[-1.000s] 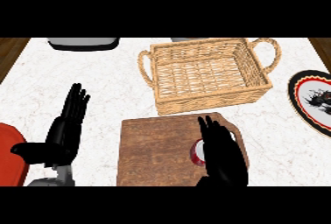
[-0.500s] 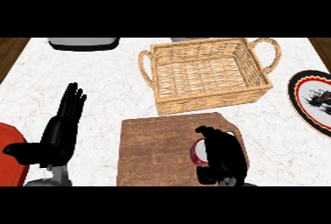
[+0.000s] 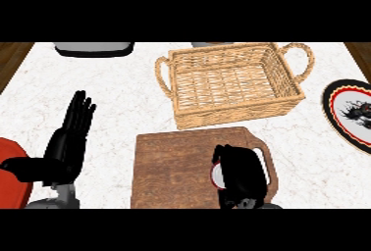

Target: Pick the can from the cutting board and place it in the basket

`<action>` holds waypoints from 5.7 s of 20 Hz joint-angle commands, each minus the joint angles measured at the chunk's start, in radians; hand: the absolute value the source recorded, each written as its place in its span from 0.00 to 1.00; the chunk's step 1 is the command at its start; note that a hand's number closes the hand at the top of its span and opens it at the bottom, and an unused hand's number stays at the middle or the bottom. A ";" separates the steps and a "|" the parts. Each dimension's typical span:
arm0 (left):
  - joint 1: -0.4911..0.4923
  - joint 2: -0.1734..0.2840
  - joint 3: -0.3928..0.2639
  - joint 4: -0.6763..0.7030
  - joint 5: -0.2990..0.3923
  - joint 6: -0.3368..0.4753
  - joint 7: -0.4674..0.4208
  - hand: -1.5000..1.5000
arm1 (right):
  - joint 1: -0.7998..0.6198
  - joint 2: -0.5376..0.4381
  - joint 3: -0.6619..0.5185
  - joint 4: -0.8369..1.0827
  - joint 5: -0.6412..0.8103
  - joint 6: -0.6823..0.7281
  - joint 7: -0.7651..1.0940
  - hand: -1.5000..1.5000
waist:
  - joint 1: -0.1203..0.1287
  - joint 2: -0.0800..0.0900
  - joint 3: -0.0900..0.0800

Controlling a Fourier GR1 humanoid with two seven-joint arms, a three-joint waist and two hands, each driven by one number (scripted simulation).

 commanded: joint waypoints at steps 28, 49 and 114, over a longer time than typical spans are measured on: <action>0.011 -0.035 -0.027 0.018 -0.034 -0.016 -0.017 0.50 | -0.548 0.029 0.552 0.007 -0.156 -0.850 0.337 1.00 | 0.030 -0.002 0.002; 0.064 -0.044 -0.028 -0.047 -0.047 -0.002 -0.006 0.50 | -0.587 -0.044 0.171 -0.084 -0.118 -0.455 0.392 1.00 | -0.001 0.003 0.002; 0.042 -0.080 0.019 0.009 -0.084 -0.046 -0.037 0.50 | -0.326 -0.105 -0.566 0.071 -0.194 -0.594 -0.424 0.00 | -0.004 0.003 0.002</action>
